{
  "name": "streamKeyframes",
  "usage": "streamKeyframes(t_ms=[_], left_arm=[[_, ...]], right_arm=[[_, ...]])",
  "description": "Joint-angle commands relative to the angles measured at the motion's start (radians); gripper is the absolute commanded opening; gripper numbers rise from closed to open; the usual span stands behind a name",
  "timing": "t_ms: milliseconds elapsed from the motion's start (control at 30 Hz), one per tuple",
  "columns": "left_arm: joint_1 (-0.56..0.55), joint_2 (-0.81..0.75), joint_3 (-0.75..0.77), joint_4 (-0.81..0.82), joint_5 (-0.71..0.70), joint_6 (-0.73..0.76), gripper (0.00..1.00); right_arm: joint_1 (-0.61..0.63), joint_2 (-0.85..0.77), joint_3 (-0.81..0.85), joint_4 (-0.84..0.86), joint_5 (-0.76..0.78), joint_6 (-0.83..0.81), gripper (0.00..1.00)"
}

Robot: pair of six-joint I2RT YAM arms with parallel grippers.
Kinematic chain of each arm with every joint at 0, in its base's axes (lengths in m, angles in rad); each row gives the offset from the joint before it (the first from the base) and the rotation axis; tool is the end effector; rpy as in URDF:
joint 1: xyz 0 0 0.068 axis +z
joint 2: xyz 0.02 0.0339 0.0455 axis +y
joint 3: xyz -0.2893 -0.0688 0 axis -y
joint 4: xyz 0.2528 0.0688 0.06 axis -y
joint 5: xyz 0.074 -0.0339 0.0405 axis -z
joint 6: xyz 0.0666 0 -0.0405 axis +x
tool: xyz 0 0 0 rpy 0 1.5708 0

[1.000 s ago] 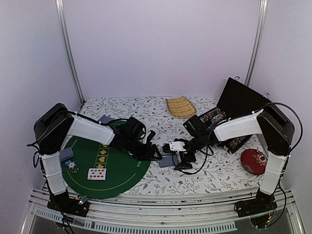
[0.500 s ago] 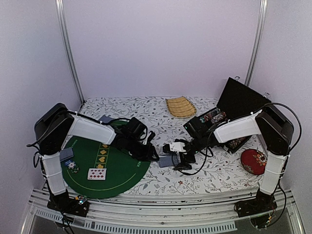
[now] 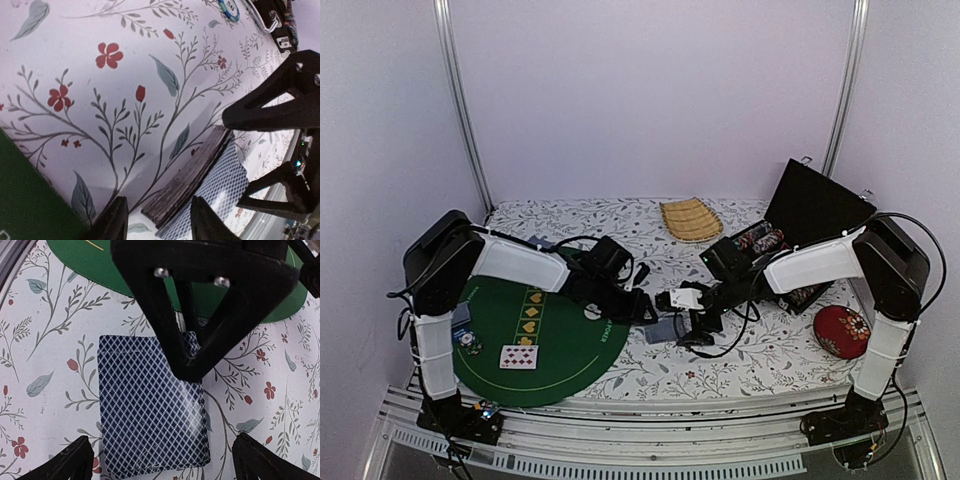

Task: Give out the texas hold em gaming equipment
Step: Pick up the poker card from the face-down deck piles.

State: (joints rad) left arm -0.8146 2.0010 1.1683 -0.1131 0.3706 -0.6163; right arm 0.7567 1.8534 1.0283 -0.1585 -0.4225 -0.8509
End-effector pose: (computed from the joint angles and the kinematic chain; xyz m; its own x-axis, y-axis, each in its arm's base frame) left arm 0.2808 -0.3328 0.1194 -0.9301 0.2008 -0.3077 0.3503 0.7371 -0.5779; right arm 0.2655 0.2882 0.1341 0.1959 -0.7582 -0.6219 -0.9769 -0.0953 -0.1915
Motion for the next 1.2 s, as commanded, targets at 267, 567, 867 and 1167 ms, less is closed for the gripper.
streamKeyframes(t_ms=[267,567,867,1167], left_arm=[[-0.047,-0.021,-0.005,-0.156,-0.120,0.083,0.39],[-0.044,-0.062,-0.031,-0.132,-0.131,0.085,0.47],[0.005,-0.110,-0.114,0.026,0.069,0.039,0.49],[0.005,-0.079,-0.110,0.065,0.156,0.043,0.16]], right_arm=[[-0.003,-0.042,-0.012,0.020,0.014,0.013,0.99],[-0.002,-0.045,-0.007,0.017,0.020,0.019,0.99],[-0.003,-0.058,-0.007,0.019,0.024,0.024,0.99],[-0.003,-0.062,-0.005,0.019,0.030,0.031,0.99]])
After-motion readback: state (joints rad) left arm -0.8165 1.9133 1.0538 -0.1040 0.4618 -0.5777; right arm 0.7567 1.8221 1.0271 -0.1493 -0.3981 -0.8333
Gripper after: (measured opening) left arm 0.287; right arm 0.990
